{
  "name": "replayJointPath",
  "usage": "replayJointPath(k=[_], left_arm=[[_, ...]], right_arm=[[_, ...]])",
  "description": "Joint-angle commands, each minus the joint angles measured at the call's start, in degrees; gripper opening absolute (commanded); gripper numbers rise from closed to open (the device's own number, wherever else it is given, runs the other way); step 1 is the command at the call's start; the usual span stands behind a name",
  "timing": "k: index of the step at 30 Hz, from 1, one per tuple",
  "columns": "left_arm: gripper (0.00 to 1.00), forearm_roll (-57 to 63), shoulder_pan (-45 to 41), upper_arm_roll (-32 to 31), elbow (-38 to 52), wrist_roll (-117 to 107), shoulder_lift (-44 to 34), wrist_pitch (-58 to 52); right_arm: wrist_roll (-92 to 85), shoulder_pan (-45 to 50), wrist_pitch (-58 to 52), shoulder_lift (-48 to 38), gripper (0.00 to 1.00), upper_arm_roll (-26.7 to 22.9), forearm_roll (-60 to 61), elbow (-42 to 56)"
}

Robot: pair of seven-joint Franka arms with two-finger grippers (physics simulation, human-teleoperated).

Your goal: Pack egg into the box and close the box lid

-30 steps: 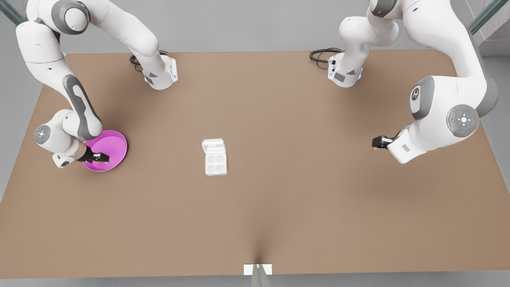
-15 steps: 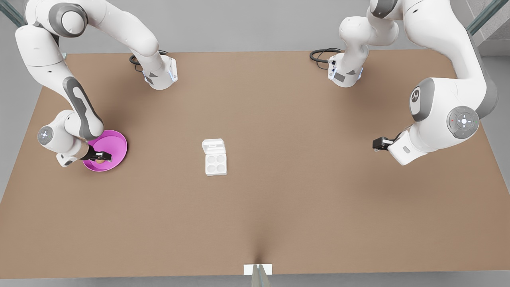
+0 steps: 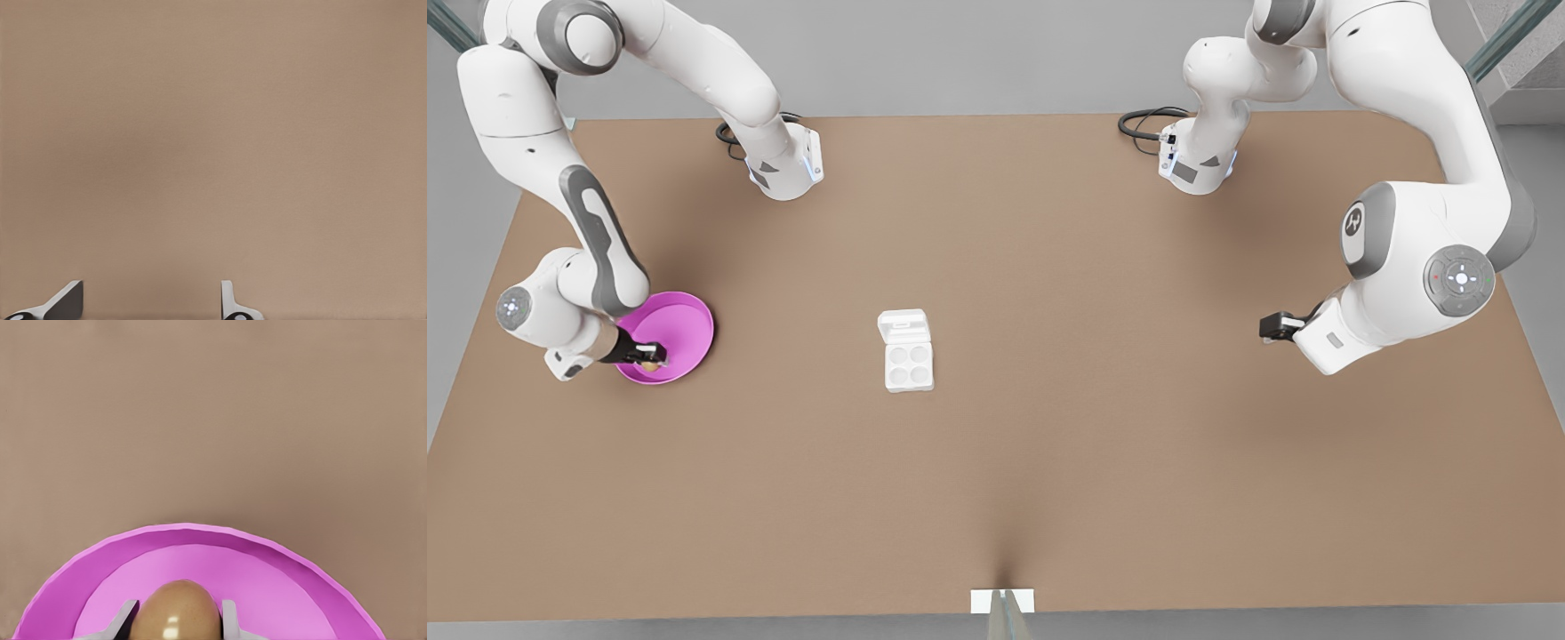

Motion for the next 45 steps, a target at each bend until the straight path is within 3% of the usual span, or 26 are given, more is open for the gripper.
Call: replayJointPath(k=[1, 5, 8, 12, 13, 17, 21, 26, 42, 43, 44, 45], left_arm=[[1.0, 0.0, 0.0, 0.0, 0.0, 0.0, 0.0, 0.1], [1.0, 0.0, -0.1, 0.0, 0.0, 0.0, 0.0, 0.1], [1.0, 0.0, -0.3, 0.0, 0.0, -0.2, -0.1, -0.4], [1.0, 6.6, -20.9, 0.0, -0.6, -6.1, -1.4, -19.9], [1.0, 6.5, -24.3, 0.0, -0.6, -9.5, -1.4, -21.8], [1.0, 4.1, -34.2, -0.1, -1.0, -24.4, -1.4, -22.9], [1.0, -1.2, -39.8, -0.1, -0.9, -35.0, -0.1, -21.7], [1.0, -12.8, -48.5, -0.3, 1.0, -60.4, 6.5, -9.4], [1.0, -13.5, -49.1, -0.1, 3.0, -61.5, 10.6, -7.8], [1.0, -13.5, -49.1, 0.0, 2.9, -61.5, 10.9, -7.8], [1.0, -13.5, -49.1, 0.0, 3.0, -61.5, 10.9, -7.8], [1.0, -13.5, -49.1, -0.1, 3.0, -61.7, 11.0, -7.8]], right_arm=[[5.7, -0.4, -12.0, -1.2, 0.43, 2.5, -0.7, 1.9], [16.8, 1.7, -18.9, -3.7, 0.43, 14.5, -0.6, 7.1], [25.5, 12.3, -21.2, -2.7, 0.41, 14.8, -0.4, 12.7], [41.2, 29.5, -20.5, 6.3, 0.41, 13.7, -0.8, 25.2], [43.6, 34.2, -20.2, 7.8, 0.41, 11.1, -0.8, 27.4], [57.3, 45.3, -17.7, 11.5, 0.41, 8.6, -0.9, 31.5], [65.5, 49.0, -15.0, 11.5, 0.41, 7.3, -1.1, 29.7], [73.2, 49.8, -10.7, 8.0, 0.41, 8.4, -0.9, 19.8], [73.4, 47.6, -8.6, 3.9, 0.43, 9.5, -1.0, 11.7], [73.4, 47.4, -8.6, 3.9, 0.84, 9.6, -1.0, 11.4], [73.3, 47.6, -9.1, 4.0, 1.0, 9.6, -1.0, 11.4], [73.3, 47.7, -9.1, 4.0, 1.0, 9.6, -1.0, 11.7]])
